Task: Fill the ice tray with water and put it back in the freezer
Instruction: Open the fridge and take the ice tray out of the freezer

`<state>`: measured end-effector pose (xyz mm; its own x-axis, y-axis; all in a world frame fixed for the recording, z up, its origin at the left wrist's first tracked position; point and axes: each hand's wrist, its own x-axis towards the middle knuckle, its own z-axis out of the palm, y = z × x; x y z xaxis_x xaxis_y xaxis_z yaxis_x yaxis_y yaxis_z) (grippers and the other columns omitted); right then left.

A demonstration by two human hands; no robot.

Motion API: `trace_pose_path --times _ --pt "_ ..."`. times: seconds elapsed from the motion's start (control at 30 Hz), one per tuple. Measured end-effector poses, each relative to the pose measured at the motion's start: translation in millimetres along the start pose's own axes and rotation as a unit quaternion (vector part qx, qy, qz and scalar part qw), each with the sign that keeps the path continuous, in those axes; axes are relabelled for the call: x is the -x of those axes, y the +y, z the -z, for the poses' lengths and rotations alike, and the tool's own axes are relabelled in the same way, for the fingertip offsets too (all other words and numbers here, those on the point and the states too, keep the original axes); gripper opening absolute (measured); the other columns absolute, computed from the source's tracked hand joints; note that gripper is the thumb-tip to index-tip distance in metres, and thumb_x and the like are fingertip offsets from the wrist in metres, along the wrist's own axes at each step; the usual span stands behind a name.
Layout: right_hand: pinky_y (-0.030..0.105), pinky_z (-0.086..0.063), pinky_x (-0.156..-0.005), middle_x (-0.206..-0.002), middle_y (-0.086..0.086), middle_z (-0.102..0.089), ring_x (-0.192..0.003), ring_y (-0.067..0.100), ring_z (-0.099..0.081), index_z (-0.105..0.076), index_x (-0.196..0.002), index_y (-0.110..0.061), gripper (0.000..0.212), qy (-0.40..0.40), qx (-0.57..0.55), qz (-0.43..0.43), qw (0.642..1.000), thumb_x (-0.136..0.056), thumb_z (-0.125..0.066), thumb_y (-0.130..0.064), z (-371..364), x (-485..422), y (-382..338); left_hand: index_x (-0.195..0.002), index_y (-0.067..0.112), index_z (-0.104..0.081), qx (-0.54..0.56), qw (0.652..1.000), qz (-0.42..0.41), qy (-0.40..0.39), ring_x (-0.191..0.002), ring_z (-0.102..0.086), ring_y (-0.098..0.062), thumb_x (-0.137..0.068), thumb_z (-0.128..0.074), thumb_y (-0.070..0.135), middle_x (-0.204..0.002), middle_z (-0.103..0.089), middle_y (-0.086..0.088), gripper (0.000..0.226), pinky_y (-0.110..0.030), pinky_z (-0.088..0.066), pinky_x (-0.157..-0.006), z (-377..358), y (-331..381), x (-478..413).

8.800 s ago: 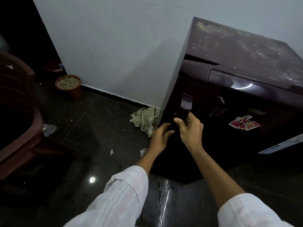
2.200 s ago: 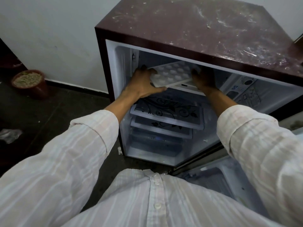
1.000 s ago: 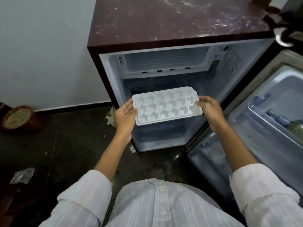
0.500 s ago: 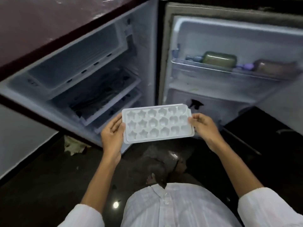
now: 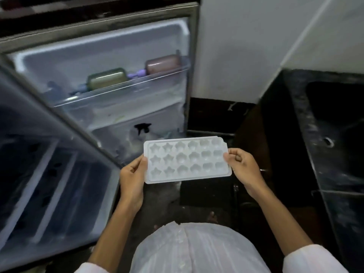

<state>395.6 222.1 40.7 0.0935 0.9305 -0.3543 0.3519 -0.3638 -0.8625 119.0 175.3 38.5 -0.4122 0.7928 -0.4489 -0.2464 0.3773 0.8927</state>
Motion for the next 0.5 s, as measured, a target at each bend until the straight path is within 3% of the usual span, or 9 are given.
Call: trace_pose_path --times 0.13,0.23,0.37,0.5 --pt "0.042 -0.057 -0.087 -0.093 -0.005 -0.073 -0.091 0.011 -0.069 -0.068 -0.095 -0.028 0.008 0.092 -0.032 -0.018 0.995 -0.092 -0.062 -0.032 66 1 22 -0.119 0.013 -0.07 -0.053 0.995 -0.006 -0.09 -0.104 -0.072 -0.023 -0.099 -0.058 0.02 -0.112 -0.075 -0.005 0.025 -0.04 -0.056 -0.091 -77 2 1" --pt "0.037 -0.057 -0.085 -0.092 -0.007 -0.074 -0.091 0.01 -0.069 -0.069 -0.096 -0.028 0.009 0.137 -0.064 -0.039 0.988 -0.091 -0.062 -0.032 116 0 34 -0.119 0.013 -0.07 -0.086 0.985 -0.019 -0.15 -0.102 -0.072 -0.022 -0.098 -0.058 0.02 -0.109 -0.076 -0.002 0.025 -0.039 -0.058 -0.089 -132 4 3" --pt "0.045 -0.057 -0.083 -0.088 -0.007 -0.074 -0.087 0.012 -0.07 -0.07 -0.095 -0.027 0.009 0.218 -0.099 -0.047 0.97 -0.09 -0.063 -0.031 178 -6 55 -0.118 0.015 -0.068 -0.124 0.965 -0.021 -0.229 -0.097 -0.074 -0.023 -0.099 -0.056 0.022 -0.106 -0.076 -0.004 0.023 -0.039 -0.059 -0.081 -210 4 4" --pt "0.042 -0.058 -0.085 -0.09 -0.007 -0.075 -0.088 0.01 -0.071 -0.071 -0.096 -0.027 0.01 0.286 -0.134 -0.052 0.947 -0.09 -0.064 -0.029 216 -9 61 -0.119 0.016 -0.066 -0.148 0.946 -0.037 -0.286 -0.093 -0.075 -0.022 -0.098 -0.058 0.021 -0.101 -0.077 -0.004 0.022 -0.04 -0.059 -0.078 -262 12 8"
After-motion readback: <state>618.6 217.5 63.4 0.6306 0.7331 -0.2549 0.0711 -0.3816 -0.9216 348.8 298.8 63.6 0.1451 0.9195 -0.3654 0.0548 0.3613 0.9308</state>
